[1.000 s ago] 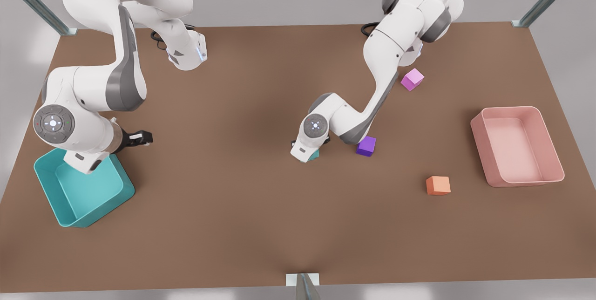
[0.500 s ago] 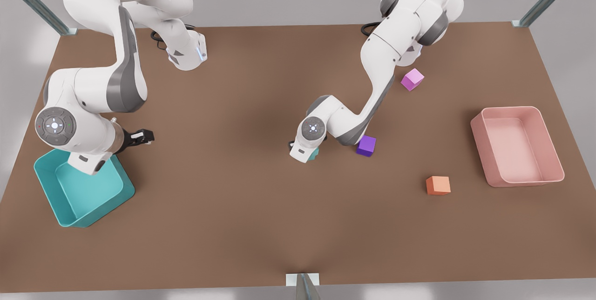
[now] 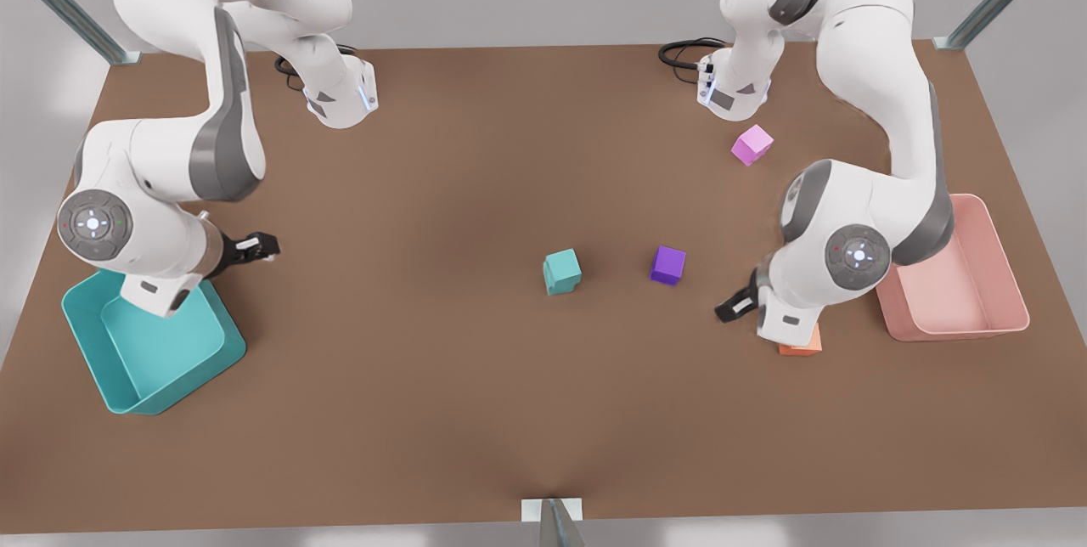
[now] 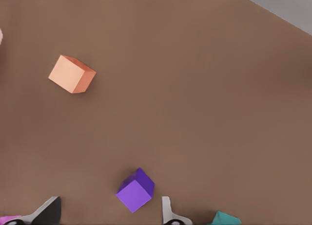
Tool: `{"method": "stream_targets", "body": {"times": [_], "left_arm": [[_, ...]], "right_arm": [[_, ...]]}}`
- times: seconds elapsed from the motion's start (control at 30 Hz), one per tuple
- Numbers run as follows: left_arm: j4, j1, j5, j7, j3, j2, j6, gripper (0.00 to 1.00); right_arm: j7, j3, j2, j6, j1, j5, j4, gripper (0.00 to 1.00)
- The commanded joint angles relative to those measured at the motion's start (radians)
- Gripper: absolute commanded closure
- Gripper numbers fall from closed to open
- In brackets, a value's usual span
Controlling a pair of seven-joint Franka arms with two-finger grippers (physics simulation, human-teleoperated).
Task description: Stack the two blue cubes on top of each other
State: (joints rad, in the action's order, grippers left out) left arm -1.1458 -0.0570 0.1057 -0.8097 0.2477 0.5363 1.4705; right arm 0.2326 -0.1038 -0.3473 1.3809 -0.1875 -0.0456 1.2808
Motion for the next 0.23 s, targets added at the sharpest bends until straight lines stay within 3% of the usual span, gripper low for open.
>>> {"method": "stream_targets", "body": {"times": [0.0,0.03,0.07,0.2], "left_arm": [[-0.282,0.039,0.031,0.854,-0.063,-0.186,0.008,0.0],[-0.377,0.003,-0.007,0.853,-0.151,-0.266,0.031,0.0],[-0.324,-0.006,-0.077,0.856,-0.194,-0.282,-0.087,0.0],[-0.275,-0.024,-0.078,0.856,-0.192,-0.282,-0.142,0.0]], "right_arm": [[-0.062,-0.001,0.005,-0.023,0.0,-0.007,-0.001,0.0],[-0.062,-0.001,0.004,-0.023,0.0,-0.008,-0.003,0.0],[-0.064,-0.001,0.002,-0.023,0.0,-0.008,-0.003,0.0],[-0.058,-0.001,-0.002,-0.023,0.0,-0.008,-0.003,0.0]]}}
